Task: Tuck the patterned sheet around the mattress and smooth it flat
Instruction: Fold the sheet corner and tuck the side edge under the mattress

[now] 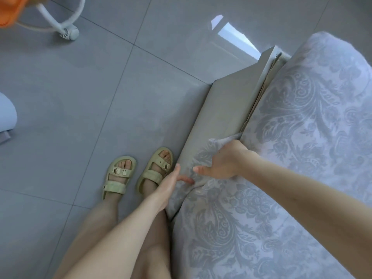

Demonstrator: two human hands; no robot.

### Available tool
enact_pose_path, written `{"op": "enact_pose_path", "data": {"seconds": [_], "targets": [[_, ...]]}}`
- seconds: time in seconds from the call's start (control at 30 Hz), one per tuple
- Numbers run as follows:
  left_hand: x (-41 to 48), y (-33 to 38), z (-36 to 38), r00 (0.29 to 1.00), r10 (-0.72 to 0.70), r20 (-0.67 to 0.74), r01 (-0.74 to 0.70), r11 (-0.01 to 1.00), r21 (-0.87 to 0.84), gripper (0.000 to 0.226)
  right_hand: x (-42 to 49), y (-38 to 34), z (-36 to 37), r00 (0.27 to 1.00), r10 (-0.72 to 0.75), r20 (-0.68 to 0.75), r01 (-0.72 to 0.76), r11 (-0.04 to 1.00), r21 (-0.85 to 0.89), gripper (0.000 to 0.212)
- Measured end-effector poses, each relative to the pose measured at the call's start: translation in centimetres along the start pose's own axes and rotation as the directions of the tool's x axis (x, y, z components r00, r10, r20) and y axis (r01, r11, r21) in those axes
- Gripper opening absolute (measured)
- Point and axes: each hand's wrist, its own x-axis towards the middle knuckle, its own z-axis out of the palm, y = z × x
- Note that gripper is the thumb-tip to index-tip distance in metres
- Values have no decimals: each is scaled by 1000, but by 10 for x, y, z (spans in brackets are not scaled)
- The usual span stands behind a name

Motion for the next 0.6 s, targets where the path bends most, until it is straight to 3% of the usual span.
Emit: {"op": "enact_pose_path", "data": {"seconds": [0.07,0.17,0.3,0.43,0.53,0.6], "targets": [[9,-7,-1,999,-19,50,21,999,-36,73,3,-8,1,997,15,78,-13,1000,-22,94],[17,-19,1,990,-25,141,35,997,-66,70,-14,-6,2,992,15,121,-29,992,120,93],[16,-40,3,979,4,202,25,990,-138,66,-34,0,4,998,57,23,-61,968,242,88],[-2,-51,0,974,93,206,-75,993,-94,48,-39,-2,6,991,93,-101,-55,942,330,90],[-18,-58,-3,987,159,36,-151,974,-167,25,-36,-5,0,986,144,-84,-113,948,297,125],[-31,-60,-5,979,198,-45,-203,947,-250,21,-33,-9,-2,988,153,-31,-144,970,193,123]]}}
